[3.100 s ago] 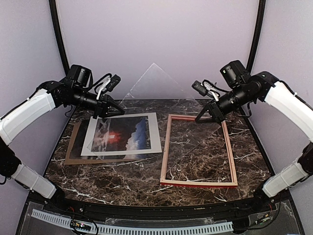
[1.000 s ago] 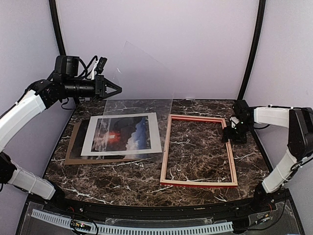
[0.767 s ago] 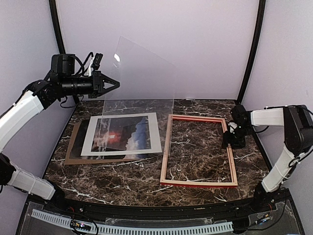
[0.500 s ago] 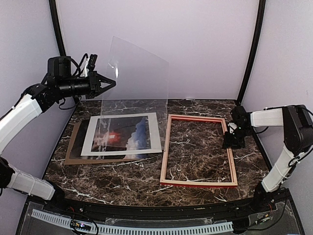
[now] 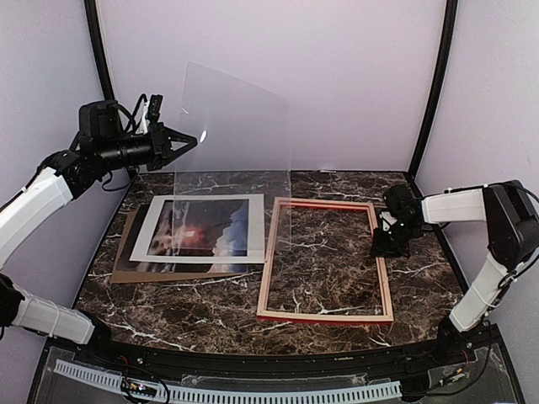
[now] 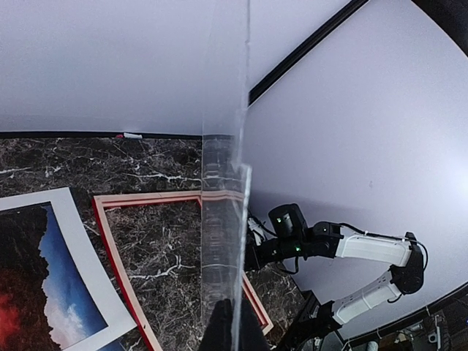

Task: Put the photo into the frame
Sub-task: Move the frame body to the center of the board, then place the glass panel in the frame body.

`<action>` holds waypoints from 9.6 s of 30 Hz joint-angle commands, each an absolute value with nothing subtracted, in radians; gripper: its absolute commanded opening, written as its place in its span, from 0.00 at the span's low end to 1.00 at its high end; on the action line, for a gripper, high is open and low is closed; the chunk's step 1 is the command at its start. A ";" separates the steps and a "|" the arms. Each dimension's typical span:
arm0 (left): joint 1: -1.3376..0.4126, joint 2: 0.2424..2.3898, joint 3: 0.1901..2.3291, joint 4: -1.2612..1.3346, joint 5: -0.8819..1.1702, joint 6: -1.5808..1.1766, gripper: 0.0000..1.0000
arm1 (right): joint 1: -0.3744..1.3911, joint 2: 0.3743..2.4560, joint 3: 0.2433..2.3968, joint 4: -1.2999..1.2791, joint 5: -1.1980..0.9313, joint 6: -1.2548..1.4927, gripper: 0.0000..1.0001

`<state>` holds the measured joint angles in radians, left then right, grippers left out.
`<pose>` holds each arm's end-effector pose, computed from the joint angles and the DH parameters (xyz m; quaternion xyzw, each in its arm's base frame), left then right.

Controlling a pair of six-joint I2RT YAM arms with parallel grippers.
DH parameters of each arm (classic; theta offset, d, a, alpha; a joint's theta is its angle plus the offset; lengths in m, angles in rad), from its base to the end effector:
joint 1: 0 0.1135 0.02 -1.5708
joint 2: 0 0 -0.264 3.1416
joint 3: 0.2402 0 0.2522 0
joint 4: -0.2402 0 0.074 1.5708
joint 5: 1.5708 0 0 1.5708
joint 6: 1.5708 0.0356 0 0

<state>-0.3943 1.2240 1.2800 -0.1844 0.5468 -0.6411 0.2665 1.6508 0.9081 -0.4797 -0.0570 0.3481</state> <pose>0.2468 -0.1228 0.4220 0.0879 0.7396 -0.4908 0.4521 0.2884 0.0808 0.1522 0.0352 0.9838 0.0792 0.1566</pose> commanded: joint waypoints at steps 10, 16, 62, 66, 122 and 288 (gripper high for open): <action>-0.433 1.191 1.130 0.079 0.611 -0.809 0.00 | 0.292 1.571 0.920 -0.464 -0.083 0.415 0.67; -0.525 1.237 1.058 0.210 0.555 -0.916 0.00 | 0.222 1.525 0.942 -0.485 -0.116 0.380 0.74; -0.775 2.058 1.279 0.407 0.423 -1.043 0.00 | -0.057 1.519 0.954 -0.492 -0.238 0.277 0.75; -0.765 2.049 1.284 0.365 0.419 -1.019 0.00 | -0.050 1.519 0.950 -0.491 -0.238 0.280 0.75; -0.735 2.100 1.393 0.196 0.459 -0.887 0.00 | 0.058 1.560 0.940 -0.461 -0.245 0.267 0.76; -0.767 2.078 1.366 0.176 0.416 -0.888 0.03 | 0.073 1.555 0.958 -0.488 -0.257 0.242 0.76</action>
<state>-0.7502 2.0995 1.3365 0.1841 0.4065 -0.9005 0.0597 1.5650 0.9459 -0.5014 -0.2436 0.2443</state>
